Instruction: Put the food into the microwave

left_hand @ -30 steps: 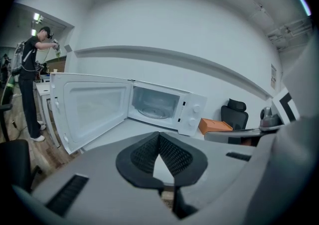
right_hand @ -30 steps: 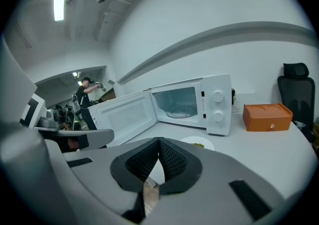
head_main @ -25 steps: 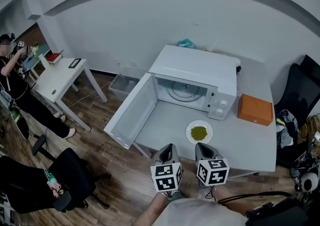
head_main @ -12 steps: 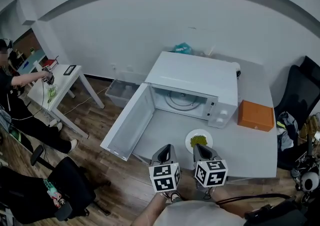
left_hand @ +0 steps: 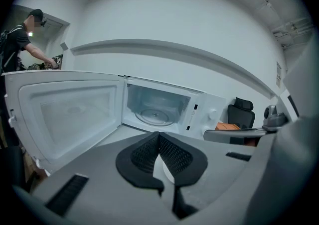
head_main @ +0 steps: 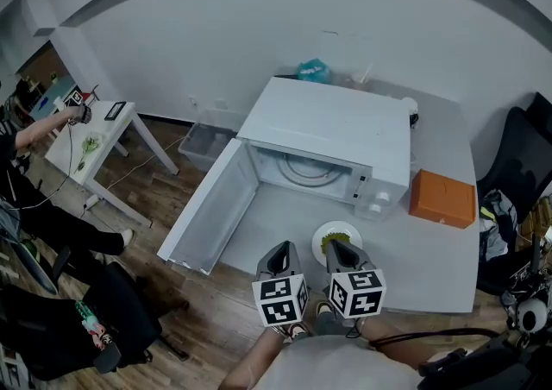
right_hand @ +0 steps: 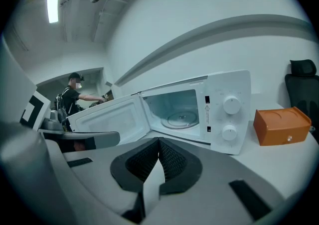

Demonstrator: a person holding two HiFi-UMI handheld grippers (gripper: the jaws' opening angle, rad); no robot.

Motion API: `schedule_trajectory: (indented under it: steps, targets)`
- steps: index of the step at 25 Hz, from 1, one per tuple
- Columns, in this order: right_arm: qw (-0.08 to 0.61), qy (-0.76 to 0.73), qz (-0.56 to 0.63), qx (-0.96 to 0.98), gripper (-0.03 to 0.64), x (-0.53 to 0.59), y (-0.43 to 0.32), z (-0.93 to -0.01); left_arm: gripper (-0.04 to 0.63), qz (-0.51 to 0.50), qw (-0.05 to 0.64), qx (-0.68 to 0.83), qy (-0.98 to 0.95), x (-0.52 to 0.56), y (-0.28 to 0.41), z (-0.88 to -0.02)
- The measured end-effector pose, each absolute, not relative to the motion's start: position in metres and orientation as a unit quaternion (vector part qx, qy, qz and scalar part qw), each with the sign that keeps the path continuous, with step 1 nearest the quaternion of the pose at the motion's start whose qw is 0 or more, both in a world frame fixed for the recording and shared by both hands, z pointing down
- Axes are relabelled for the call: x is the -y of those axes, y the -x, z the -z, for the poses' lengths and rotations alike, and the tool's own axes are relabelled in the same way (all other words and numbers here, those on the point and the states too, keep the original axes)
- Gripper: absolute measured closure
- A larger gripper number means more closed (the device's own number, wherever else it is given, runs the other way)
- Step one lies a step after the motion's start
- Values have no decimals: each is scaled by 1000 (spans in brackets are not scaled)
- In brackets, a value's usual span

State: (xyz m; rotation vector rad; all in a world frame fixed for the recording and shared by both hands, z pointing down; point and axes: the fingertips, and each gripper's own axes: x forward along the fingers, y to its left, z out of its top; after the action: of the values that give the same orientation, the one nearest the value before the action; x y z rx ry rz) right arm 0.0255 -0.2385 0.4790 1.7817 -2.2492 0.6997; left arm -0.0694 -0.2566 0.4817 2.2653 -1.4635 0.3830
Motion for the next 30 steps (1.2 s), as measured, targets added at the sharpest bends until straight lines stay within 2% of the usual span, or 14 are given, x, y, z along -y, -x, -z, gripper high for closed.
schedule_trajectory:
  steps: [12, 16, 19, 30]
  targets:
    - [78, -612, -264, 741, 597, 256, -44, -498, 592, -141, 232, 520, -810, 270, 60, -502]
    - [86, -610, -279, 737, 594, 257, -52, -516, 585, -152, 249, 515, -806, 274, 53, -522]
    - [95, -610, -289, 731, 558, 257, -60, -531, 536, -159, 267, 505, -805, 276, 44, -536]
    - [127, -635, -332, 685, 557, 246, -106, -580, 534, -213, 311, 472, -796, 267, 20, -588]
